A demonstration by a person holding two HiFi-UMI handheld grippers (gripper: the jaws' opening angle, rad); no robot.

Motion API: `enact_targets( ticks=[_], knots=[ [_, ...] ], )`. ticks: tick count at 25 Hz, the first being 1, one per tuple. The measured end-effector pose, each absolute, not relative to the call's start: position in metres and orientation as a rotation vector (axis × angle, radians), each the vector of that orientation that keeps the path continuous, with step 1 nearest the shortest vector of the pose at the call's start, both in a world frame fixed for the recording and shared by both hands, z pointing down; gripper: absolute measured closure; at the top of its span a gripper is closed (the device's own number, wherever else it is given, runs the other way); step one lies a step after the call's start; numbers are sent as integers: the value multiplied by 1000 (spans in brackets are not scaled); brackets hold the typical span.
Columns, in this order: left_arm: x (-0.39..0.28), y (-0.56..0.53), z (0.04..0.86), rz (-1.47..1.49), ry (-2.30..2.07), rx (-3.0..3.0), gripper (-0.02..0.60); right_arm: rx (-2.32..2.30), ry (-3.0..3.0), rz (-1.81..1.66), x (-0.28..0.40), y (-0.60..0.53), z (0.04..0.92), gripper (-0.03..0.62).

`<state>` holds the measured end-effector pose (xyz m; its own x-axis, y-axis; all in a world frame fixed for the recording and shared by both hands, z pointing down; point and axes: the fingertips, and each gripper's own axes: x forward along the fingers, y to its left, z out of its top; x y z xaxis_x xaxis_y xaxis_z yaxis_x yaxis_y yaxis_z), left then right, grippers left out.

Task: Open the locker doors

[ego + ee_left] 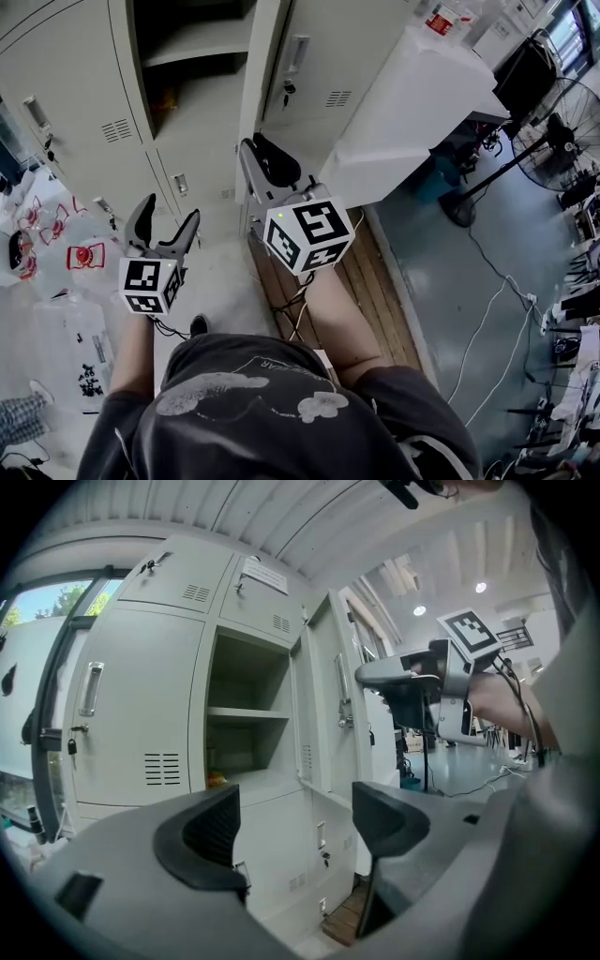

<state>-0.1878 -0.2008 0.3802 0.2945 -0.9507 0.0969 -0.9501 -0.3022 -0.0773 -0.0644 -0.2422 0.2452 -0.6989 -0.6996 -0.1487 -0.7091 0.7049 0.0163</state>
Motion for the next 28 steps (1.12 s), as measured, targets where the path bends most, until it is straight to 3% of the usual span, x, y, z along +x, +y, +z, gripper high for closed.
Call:
enact_targets(
  ticks=[11,28],
  knots=[
    [-146,-198,380,-190,1827,-2535,212,-1182,2711,61,-8,-250,248,519],
    [-135,-166,394,-198,1926,-2511,212,-1189,2720,117,8,-249,248,512]
  ],
)
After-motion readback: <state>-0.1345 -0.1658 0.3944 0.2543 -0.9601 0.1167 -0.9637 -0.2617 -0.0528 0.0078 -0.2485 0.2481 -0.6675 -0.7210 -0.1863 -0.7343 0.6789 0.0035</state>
